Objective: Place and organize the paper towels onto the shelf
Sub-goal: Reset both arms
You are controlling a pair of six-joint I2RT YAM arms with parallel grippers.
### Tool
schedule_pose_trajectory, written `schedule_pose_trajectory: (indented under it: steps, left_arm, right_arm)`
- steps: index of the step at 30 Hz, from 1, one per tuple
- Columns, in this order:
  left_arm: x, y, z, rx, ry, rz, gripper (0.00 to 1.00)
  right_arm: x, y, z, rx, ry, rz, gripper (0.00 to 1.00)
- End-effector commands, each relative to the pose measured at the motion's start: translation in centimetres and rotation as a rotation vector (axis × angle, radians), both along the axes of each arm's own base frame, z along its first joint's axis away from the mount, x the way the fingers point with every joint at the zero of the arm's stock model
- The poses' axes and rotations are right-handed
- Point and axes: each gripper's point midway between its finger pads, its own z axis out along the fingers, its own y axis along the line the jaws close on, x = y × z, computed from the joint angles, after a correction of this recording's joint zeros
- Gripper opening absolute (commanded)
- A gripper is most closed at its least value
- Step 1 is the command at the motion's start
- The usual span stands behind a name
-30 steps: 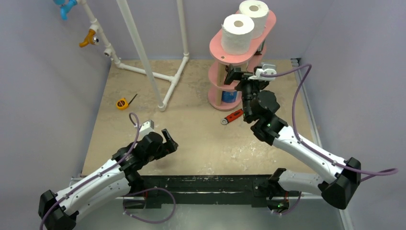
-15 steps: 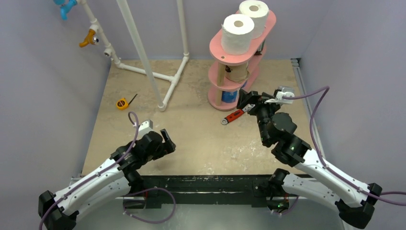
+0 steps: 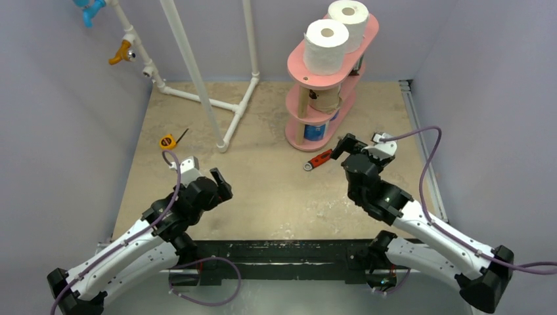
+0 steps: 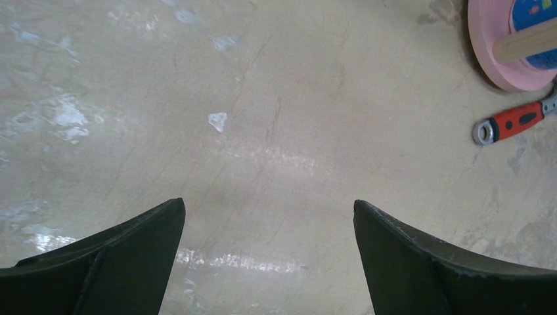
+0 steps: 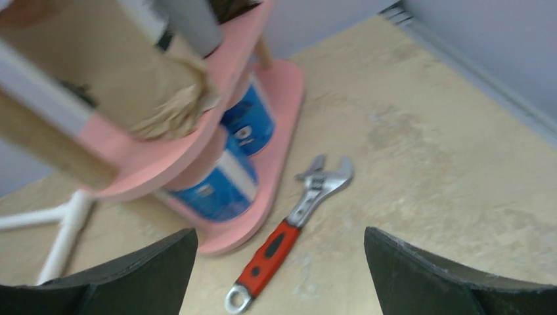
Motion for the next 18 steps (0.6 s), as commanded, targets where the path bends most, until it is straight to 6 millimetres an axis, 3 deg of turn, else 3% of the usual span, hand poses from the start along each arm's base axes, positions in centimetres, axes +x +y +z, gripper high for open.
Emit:
schedule_pose_trajectory:
  steps: [1,5,12,15,18]
  left_arm:
    - [1.3,3.1,3.3,0.086,-0.129,0.114,1.00]
    - [2.2,5.8,5.7,0.172,-0.251,0.211,1.00]
    - [4.0,8.8,8.5,0.428,-0.428,0.260,1.00]
    - [5.6,8.5,8.2,0.467,-0.484,0.238,1.00]
    - [7.2,8.7,6.5,0.414,-0.498,0.234,1.00]
  right_arm:
    - [2.2,-3.9,-1.3,-0.008,0.081,-0.174,0.99]
    - [4.3,-4.0,-2.6,-0.011,0.099,-0.195,0.99]
    - [6.2,-9.0,-3.3,-0.025,0.093,-0.373,0.99]
    - [6.6,-10.8,-3.7,-0.094,0.107,-0.402,0.99]
    - [6.7,-12.3,-4.4,-0.164,0.128,-0.413,0.99]
